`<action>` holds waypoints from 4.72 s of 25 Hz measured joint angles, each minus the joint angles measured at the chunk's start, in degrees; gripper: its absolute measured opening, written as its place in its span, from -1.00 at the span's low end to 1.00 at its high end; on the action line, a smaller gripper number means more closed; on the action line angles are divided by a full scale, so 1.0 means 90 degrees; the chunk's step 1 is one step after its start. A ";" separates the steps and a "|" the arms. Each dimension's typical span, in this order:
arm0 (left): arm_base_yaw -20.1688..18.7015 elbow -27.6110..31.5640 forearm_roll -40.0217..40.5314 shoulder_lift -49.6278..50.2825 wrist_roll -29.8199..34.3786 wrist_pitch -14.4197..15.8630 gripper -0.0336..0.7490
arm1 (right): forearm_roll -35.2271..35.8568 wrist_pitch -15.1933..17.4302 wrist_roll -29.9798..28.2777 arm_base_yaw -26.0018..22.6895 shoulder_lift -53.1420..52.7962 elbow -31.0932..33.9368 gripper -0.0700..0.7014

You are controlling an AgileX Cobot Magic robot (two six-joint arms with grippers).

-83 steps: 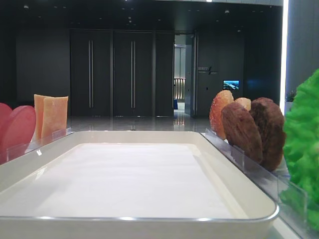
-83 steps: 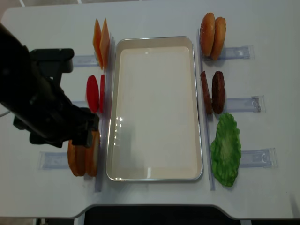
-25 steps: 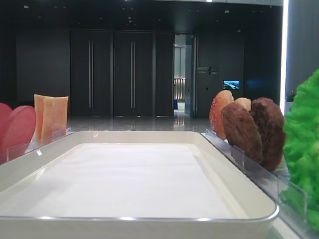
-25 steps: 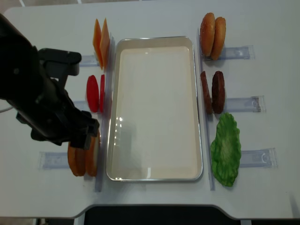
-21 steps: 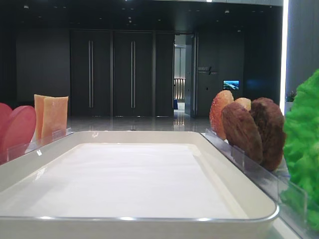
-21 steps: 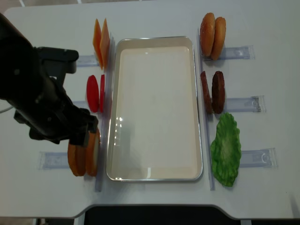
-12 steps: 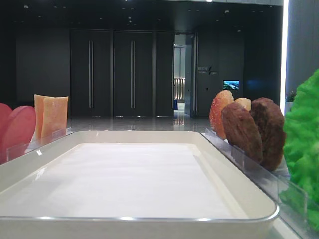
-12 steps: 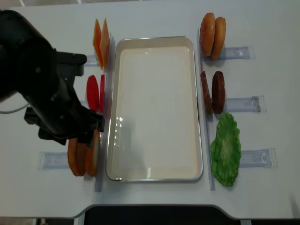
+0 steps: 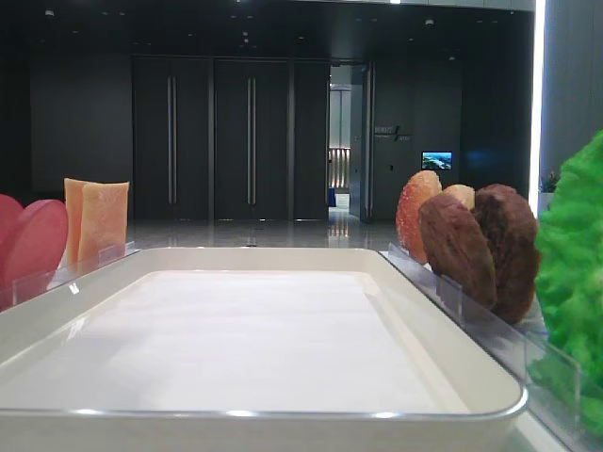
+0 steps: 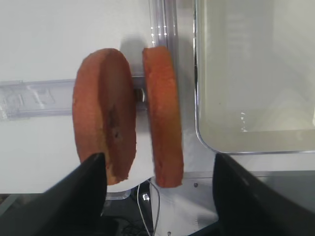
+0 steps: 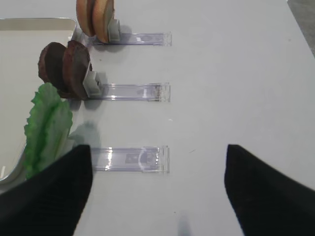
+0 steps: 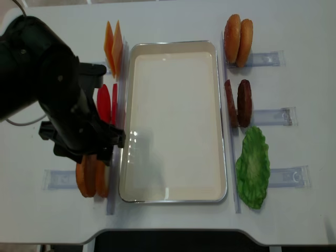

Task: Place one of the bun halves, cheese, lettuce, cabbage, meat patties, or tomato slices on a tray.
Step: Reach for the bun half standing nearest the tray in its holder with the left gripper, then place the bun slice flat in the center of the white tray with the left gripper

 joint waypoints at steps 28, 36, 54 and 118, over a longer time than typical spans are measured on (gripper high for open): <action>-0.0102 0.0000 -0.0072 0.0737 -0.0079 -0.0127 0.41 | 0.0000 0.0000 0.0000 0.0000 0.0000 0.0000 0.55; -0.0102 0.0000 0.0004 0.0757 -0.0074 -0.0127 0.31 | 0.0000 0.0000 0.0000 0.0000 0.0000 0.0000 0.55; -0.0094 0.0000 0.0072 0.0926 -0.0015 -0.0015 -0.30 | 0.0000 0.0000 0.0000 0.0000 0.0000 0.0000 0.55; 0.0557 0.0430 -0.5622 0.1083 0.4405 -0.3506 -0.60 | 0.0000 0.0000 0.0000 0.0000 0.0000 0.0000 0.55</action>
